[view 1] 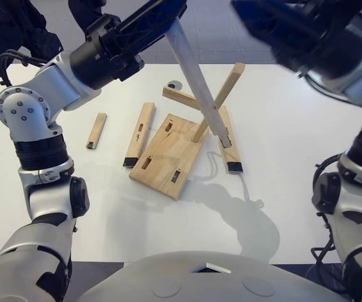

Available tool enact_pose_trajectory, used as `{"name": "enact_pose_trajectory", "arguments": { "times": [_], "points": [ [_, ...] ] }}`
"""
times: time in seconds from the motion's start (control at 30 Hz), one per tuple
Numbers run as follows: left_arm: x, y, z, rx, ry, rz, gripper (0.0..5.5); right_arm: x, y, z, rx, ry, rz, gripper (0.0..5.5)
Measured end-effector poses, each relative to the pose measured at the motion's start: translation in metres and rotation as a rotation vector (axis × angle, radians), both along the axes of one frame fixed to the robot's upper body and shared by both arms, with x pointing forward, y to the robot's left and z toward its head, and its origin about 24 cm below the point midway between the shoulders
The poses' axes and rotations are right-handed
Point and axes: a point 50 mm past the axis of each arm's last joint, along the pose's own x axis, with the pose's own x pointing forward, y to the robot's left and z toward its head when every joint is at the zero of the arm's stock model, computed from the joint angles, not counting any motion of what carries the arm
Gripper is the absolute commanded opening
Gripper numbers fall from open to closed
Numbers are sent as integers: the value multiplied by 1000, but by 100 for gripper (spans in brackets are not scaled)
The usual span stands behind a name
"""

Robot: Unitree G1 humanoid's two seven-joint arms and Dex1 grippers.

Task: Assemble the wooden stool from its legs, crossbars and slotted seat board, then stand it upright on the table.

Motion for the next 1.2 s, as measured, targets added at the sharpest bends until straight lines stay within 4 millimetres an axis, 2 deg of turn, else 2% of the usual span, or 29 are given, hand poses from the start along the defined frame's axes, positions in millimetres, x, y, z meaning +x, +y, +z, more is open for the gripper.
{"name": "enact_pose_trajectory", "arguments": {
  "times": [0.03, 0.17, 0.23, 0.27, 0.33, 0.4, 0.47, 0.5, 0.53, 0.6, 0.67, 0.77, 0.83, 0.93, 0.97, 1.0, 1.07, 1.13, 1.2],
  "points": [
    [3, 10, 1, 23, -3, 48, 204, 1, -14, 12, 5, -43, -69, 540],
    [8, 49, 7, 90, -31, 189, 204, -5, -55, 35, -3, -136, -263, 540],
    [10, 67, 8, 131, -42, 254, 204, -9, -74, 39, -16, -161, -374, 540],
    [10, 79, 7, 162, -43, 304, 204, -9, -85, 34, -36, -144, -442, 540],
    [10, 92, 3, 210, -49, 369, 204, -6, -99, 15, -84, -50, -558, 540],
    [8, 101, 0, 234, -67, 409, 204, -4, -110, -21, -175, 119, -618, 540],
    [5, 111, -5, 250, -77, 458, 204, -14, -112, -62, -288, 279, -594, 540],
    [2, 119, -8, 266, -78, 496, 204, -25, -110, -84, -350, 363, -531, 540],
    [0, 122, -11, 277, -75, 513, 204, -36, -107, -97, -388, 412, -477, 540],
    [-4, 128, -17, 289, -65, 543, 204, -61, -98, -112, -474, 452, -334, 540],
    [-6, 131, -20, 294, -53, 559, 204, -83, -84, -117, -496, 460, -169, 540],
    [-5, 130, -22, 289, -50, 561, 204, -92, -63, -120, -458, 443, -37, 540],
    [-4, 129, -25, 277, -38, 566, 204, -89, -41, -134, -406, 454, -9, 540],
    [-1, 126, -30, 267, -17, 567, 204, -77, 7, -155, -336, 462, -25, 540],
    [1, 124, -31, 262, -14, 561, 204, -73, 31, -162, -311, 471, -33, 540],
    [2, 123, -32, 259, -9, 559, 204, -70, 46, -165, -307, 472, -47, 540],
    [4, 121, -33, 257, -5, 557, 204, -64, 68, -172, -310, 491, -75, 540],
    [8, 119, -28, 255, -18, 556, 204, -57, 89, -190, -369, 545, -123, 540],
    [9, 119, -29, 251, -13, 559, 204, -51, 100, -200, -422, 561, -153, 540]
  ]
}}
